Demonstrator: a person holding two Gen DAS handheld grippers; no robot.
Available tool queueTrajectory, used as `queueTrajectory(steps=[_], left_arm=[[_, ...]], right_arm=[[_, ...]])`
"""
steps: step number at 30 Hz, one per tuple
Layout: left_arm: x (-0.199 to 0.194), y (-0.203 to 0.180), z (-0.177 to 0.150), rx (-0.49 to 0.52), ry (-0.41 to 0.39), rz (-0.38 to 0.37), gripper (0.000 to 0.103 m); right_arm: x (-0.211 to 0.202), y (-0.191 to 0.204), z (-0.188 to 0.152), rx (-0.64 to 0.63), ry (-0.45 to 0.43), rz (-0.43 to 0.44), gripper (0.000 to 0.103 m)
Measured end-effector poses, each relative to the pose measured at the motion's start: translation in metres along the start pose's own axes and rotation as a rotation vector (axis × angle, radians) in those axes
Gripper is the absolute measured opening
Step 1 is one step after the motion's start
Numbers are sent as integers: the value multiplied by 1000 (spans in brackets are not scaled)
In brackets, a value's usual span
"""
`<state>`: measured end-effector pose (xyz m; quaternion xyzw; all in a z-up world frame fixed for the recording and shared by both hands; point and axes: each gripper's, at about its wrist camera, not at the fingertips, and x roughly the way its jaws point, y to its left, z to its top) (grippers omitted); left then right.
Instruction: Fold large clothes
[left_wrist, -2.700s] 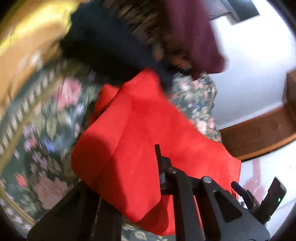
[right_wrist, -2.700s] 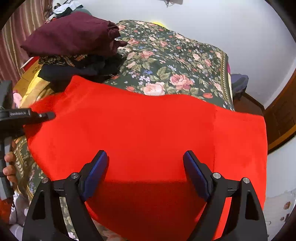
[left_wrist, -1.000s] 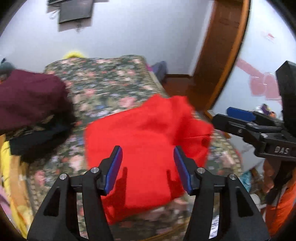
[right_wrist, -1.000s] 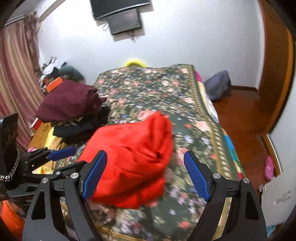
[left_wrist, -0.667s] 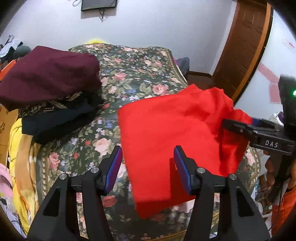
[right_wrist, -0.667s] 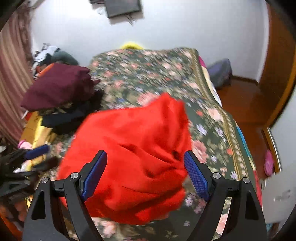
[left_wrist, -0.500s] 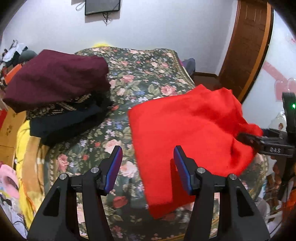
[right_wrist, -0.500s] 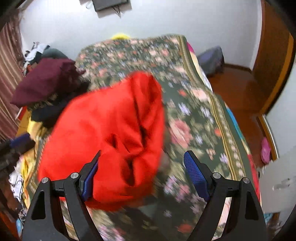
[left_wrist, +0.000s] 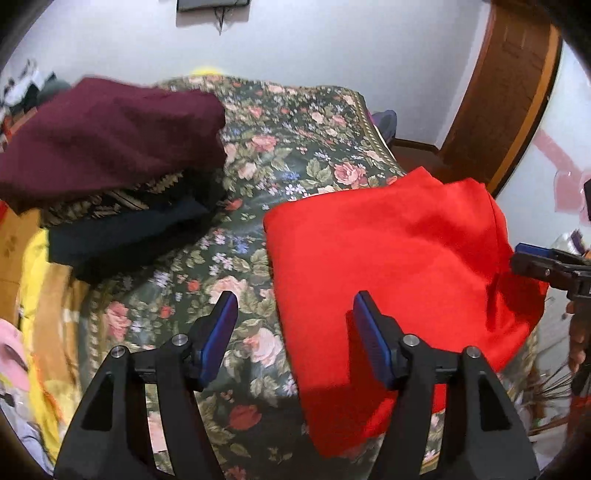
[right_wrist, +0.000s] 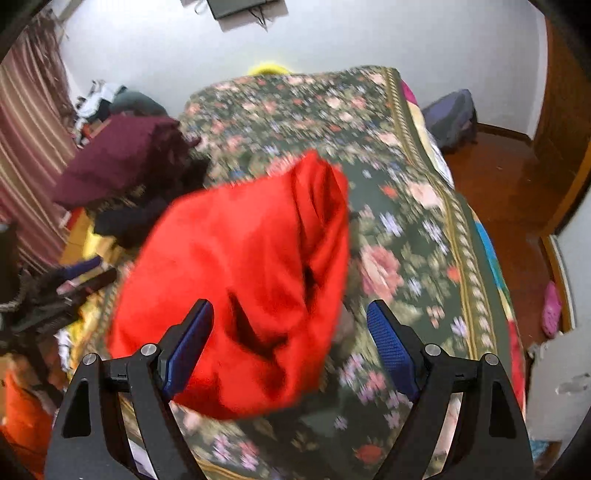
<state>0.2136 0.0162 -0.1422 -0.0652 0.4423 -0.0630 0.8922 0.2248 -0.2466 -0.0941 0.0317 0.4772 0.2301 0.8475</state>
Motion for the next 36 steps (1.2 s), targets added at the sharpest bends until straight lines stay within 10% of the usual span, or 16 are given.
queueTrajectory(steps=[11, 21, 25, 36], left_arm=[[81, 56, 0, -394, 267, -419, 72], [116, 57, -6, -551, 324, -564, 82], [123, 41, -3, -547, 342, -602, 81], [49, 15, 33, -372, 205, -526, 33]], right_arm=[[70, -50, 7, 217, 206, 190, 82], [89, -44, 17, 194, 219, 283, 83], [93, -45, 21, 234, 252, 369, 54], [57, -19, 39, 199, 207, 418, 25]])
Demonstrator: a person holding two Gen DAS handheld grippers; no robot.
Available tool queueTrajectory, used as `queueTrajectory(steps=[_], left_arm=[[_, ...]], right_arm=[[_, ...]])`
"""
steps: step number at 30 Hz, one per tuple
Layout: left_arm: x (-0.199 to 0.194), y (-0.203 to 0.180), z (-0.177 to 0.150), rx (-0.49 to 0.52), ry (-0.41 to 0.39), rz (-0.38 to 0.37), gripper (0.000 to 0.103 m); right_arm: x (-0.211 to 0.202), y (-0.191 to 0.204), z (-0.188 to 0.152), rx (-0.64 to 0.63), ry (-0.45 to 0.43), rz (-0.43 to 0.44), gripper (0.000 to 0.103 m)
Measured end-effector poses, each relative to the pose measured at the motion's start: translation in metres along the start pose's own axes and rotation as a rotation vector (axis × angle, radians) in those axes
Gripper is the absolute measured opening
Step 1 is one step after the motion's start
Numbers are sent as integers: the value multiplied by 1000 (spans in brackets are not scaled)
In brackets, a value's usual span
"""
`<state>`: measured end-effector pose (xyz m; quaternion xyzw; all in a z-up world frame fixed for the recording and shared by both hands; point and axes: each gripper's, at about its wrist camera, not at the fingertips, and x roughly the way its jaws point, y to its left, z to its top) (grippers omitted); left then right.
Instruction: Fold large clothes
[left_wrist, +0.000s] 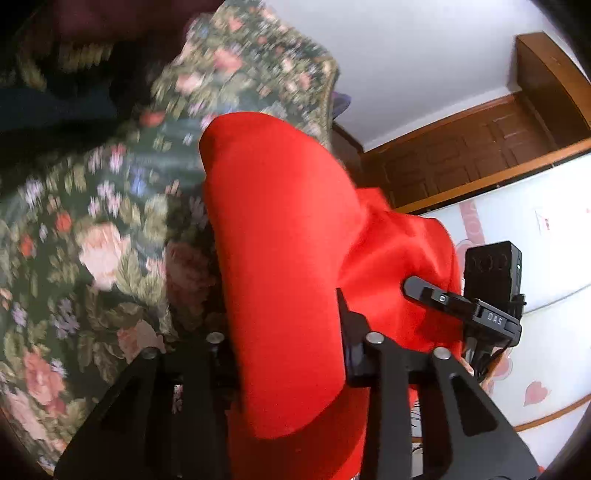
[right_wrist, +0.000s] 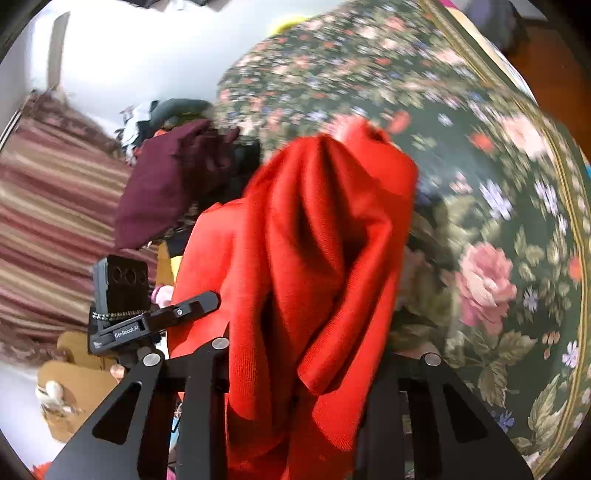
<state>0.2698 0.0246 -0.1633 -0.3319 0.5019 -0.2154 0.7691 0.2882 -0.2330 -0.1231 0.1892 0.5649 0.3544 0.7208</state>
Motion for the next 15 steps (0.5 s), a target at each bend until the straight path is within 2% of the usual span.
queueTrajectory(steps=[4, 8, 12, 15], left_arm=[[-48, -19, 21, 78, -83, 21, 32], [-108, -37, 52, 143, -189, 13, 32], [-174, -41, 86, 189, -311, 57, 32], [-213, -30, 115, 173, -372, 55, 31]], right_arm=[[-4, 30, 17, -57, -33, 21, 25], [-11, 80, 52, -138, -105, 72, 25], [-2, 138, 90, -247, -159, 110, 24], [14, 174, 118, -306, -180, 141, 24]])
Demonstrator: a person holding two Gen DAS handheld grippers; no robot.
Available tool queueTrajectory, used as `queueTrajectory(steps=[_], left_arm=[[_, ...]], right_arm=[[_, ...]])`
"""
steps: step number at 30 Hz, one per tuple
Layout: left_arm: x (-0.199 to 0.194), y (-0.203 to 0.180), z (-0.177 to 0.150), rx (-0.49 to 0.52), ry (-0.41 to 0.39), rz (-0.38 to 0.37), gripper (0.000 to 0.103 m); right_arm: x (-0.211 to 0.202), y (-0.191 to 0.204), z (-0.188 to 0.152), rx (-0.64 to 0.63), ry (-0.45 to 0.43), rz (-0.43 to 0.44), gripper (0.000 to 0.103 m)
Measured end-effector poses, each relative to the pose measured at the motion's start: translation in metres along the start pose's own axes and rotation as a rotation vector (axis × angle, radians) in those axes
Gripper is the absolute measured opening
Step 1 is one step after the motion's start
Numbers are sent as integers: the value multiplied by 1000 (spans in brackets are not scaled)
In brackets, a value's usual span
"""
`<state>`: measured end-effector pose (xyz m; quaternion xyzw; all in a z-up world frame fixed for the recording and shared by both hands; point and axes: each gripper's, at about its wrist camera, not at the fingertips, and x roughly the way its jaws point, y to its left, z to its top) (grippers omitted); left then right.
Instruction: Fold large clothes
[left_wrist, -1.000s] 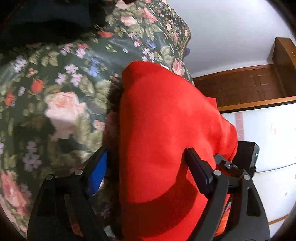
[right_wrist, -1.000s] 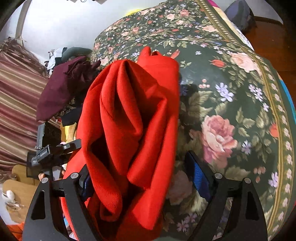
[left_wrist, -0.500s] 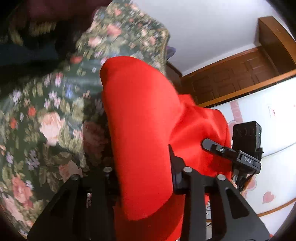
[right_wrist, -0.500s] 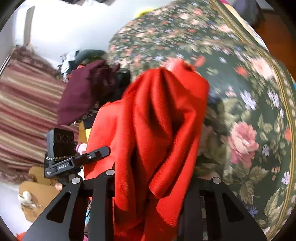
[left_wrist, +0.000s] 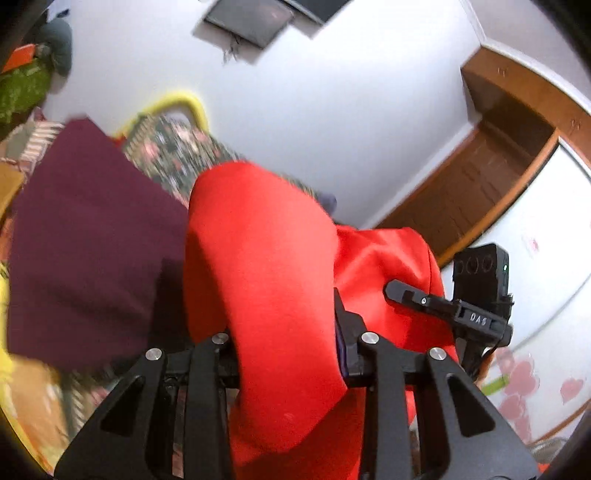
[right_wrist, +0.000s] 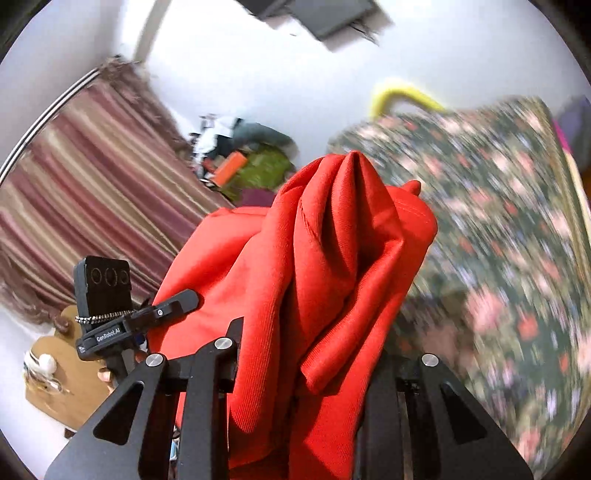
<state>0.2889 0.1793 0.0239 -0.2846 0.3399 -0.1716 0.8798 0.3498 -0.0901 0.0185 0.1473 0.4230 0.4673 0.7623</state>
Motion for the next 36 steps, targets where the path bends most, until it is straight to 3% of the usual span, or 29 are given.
queueTrajectory(steps=[7, 14, 19, 21, 23, 25, 28, 31, 36], left_arm=[[-35, 62, 77, -96, -98, -50, 26], [-66, 26, 138, 82, -242, 22, 24], [-70, 30, 146, 154, -329, 97, 24], [-60, 59, 141, 128, -293, 141, 24], [-41, 96, 134, 54, -205, 196, 24], [-11, 133, 125, 27, -99, 299, 25], [19, 175, 98, 8, -11, 423, 33], [25, 193, 91, -18, -8, 389, 45], [23, 199, 96, -23, 5, 433, 68]], right_arm=[[59, 46, 67, -92, -56, 92, 24], [60, 78, 109, -180, -153, 81, 24], [79, 78, 122, -197, -163, 78, 24], [105, 67, 117, -168, -115, 67, 24], [137, 49, 106, -123, -33, 46, 24], [176, 30, 89, -105, 63, -13, 24], [229, 4, 56, -83, 191, -134, 25], [247, -11, 36, -71, 212, -159, 29], [222, -17, 45, -88, 193, -187, 38]])
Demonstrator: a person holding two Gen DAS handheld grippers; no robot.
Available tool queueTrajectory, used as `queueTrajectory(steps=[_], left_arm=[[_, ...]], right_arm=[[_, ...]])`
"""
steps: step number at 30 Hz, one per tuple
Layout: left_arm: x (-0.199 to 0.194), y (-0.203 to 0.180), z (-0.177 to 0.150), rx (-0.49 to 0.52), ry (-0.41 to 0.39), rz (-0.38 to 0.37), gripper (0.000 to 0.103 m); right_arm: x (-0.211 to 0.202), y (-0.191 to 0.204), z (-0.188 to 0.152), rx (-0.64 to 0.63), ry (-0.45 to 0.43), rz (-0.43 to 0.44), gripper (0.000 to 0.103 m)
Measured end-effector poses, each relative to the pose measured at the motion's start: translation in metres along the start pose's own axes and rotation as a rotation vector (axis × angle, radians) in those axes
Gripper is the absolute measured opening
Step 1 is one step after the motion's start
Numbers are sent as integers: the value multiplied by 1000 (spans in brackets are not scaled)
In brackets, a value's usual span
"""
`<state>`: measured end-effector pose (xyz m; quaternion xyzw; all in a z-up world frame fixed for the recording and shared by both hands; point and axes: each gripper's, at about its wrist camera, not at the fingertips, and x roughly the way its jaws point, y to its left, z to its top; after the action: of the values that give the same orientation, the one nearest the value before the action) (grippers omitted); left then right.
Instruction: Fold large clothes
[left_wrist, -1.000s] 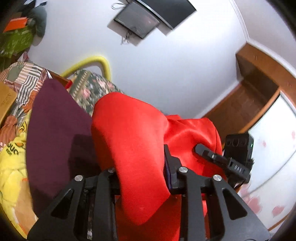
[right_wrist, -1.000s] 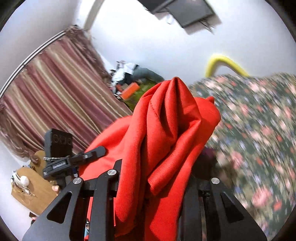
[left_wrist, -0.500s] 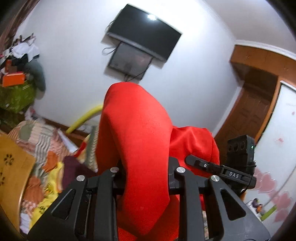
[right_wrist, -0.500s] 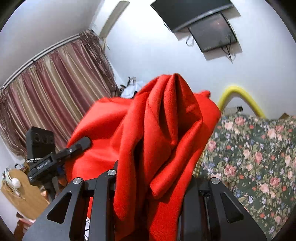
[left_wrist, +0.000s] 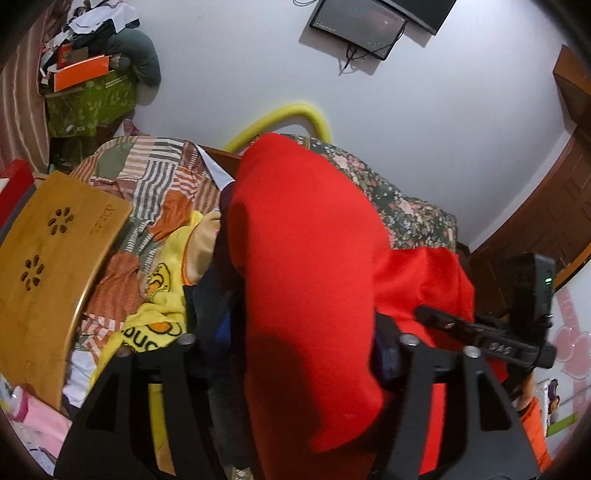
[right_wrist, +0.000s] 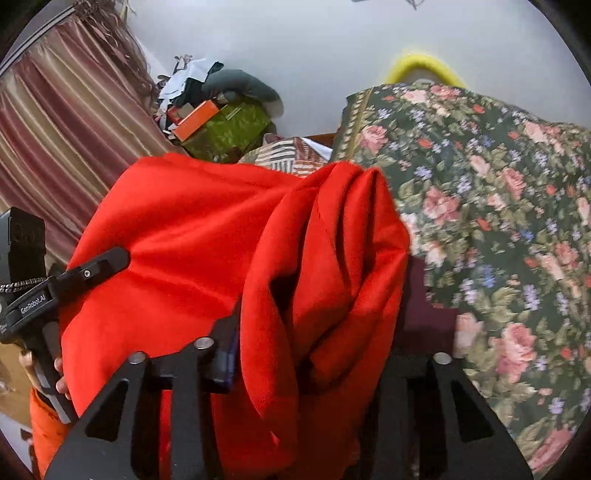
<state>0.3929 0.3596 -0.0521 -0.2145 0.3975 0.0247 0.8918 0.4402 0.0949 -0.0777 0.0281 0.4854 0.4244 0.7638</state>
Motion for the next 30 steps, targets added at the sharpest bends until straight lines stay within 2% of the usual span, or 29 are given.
queueTrajectory(steps=[3, 7, 9, 13, 18, 21, 25, 30], left_arm=[[-14, -8, -8, 24, -14, 50, 69], [-47, -35, -23, 82, -70, 146, 69], [-67, -48, -30, 108, -94, 178, 69], [-105, -69, -49, 179, -180, 242, 69], [-184, -107, -84, 220, -336, 213, 69], [-233, -138, -113, 277, -448, 215, 69], [-294, -182, -169, 378, -614, 237, 69], [-337, -211, -232, 403, -756, 235, 69]], right_arm=[[-18, 0, -6, -20, -16, -60, 43], [-48, 5, -15, -90, -85, -214, 44], [-69, 13, -22, -121, -126, -245, 44], [-117, 33, -37, -143, -224, -222, 44], [-189, 80, -71, -219, -397, -174, 44], [-226, 106, -96, -254, -501, -138, 44], [-265, 137, -135, -308, -633, -127, 44], [-295, 164, -188, -346, -732, -109, 44]])
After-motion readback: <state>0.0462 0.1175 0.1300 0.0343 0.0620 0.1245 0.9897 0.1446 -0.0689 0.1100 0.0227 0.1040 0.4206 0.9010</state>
